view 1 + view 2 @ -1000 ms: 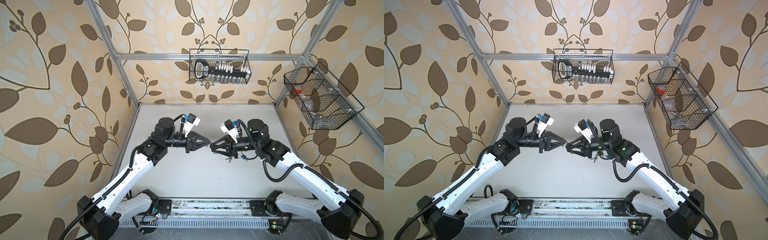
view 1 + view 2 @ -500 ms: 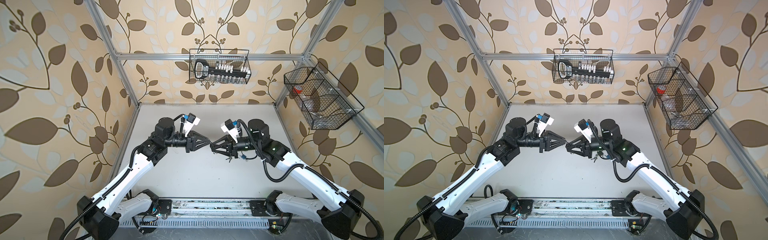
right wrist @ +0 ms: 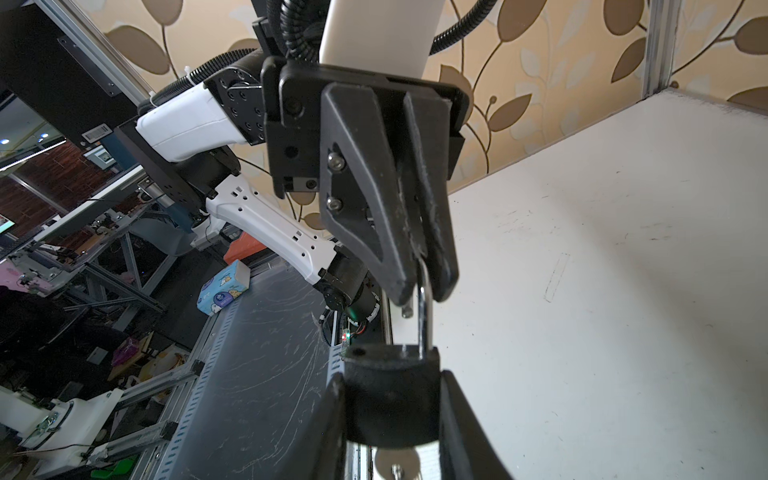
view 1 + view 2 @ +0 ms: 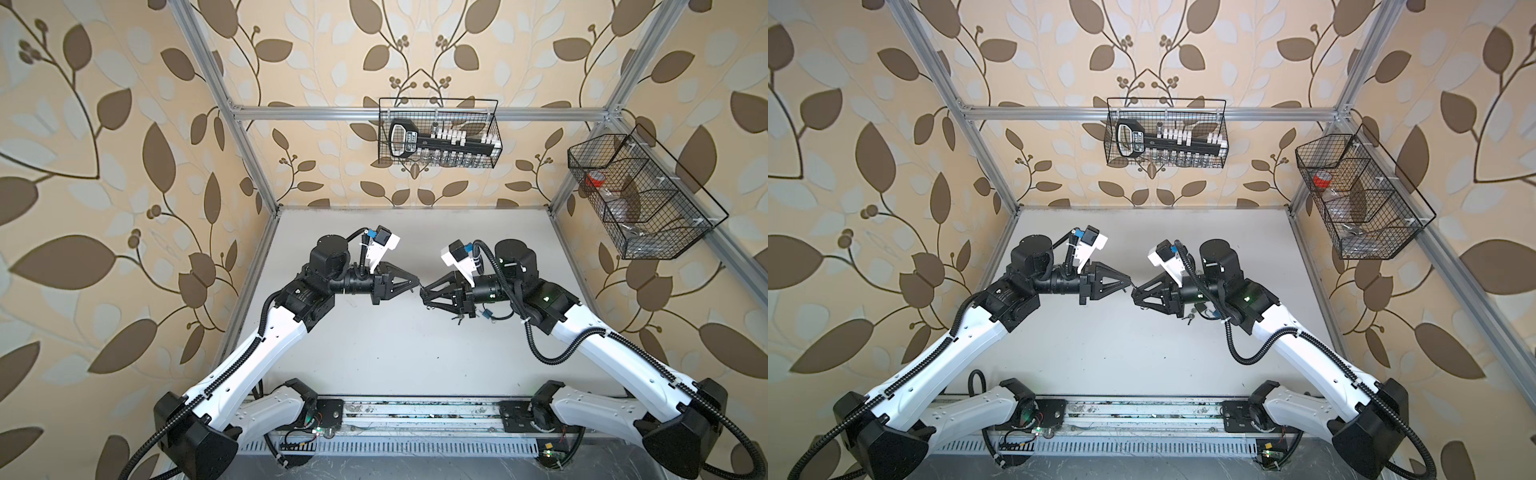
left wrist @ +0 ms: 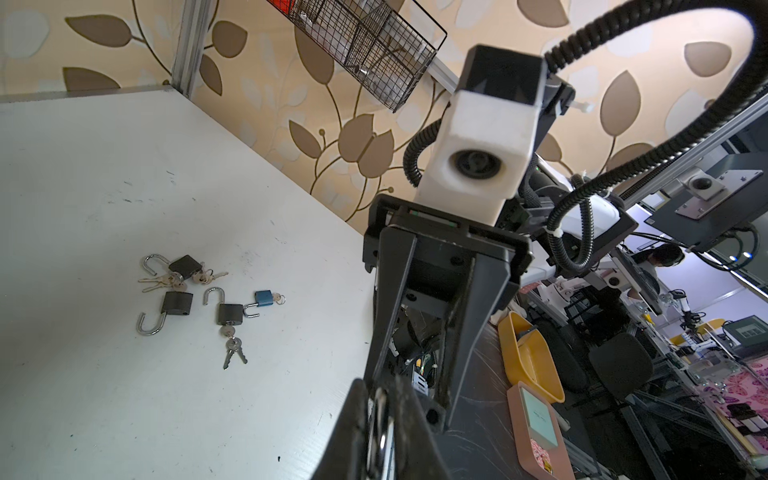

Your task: Lock with the key

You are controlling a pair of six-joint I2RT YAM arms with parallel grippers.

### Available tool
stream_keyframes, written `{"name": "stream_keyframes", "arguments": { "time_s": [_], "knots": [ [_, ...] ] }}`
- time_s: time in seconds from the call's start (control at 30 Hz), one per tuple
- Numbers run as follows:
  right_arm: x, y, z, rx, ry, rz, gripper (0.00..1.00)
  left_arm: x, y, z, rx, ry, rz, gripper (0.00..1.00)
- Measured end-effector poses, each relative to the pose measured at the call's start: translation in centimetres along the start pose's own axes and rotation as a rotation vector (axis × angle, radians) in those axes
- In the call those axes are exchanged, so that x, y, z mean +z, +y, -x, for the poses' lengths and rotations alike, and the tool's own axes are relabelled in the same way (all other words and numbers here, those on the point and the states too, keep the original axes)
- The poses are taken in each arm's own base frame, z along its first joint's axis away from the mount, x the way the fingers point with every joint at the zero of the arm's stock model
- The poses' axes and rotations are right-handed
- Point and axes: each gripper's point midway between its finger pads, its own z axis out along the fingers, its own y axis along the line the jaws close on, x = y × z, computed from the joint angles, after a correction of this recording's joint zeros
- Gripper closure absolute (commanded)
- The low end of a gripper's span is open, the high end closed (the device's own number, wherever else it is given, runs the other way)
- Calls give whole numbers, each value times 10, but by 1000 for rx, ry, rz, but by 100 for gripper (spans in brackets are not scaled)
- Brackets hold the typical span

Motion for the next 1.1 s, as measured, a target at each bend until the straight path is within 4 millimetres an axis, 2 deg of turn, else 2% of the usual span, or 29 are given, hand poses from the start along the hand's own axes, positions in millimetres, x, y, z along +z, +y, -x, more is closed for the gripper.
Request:
{"name": "stream_keyframes", "arguments": {
  "time_s": [0.1,0.2,0.37,0.43,0.63,0.9,1.1],
  "knots": [
    [0,0,0,0,0,0,100,0,1,0,0,-1,3,99],
    [0,-1,0,2,-1,-2,98,0,2,0,-3,-2,9,100],
    [0,-2,1,-3,-8,-5,48,0,4,3,-17,-17,35,100],
    [-2,-2,2,-21,-23,-11,43,-1,6,6,-27,-32,54,100],
    [-17,-1,11,-76,-143,-92,40,-5,8,17,-67,-88,88,100],
    [-26,-25,21,-75,-315,-222,42,-7,6,32,-144,-201,71,100],
    [-33,-18,42,-222,-408,-227,49,-11,5,38,-196,-267,68,100]
  ]
}}
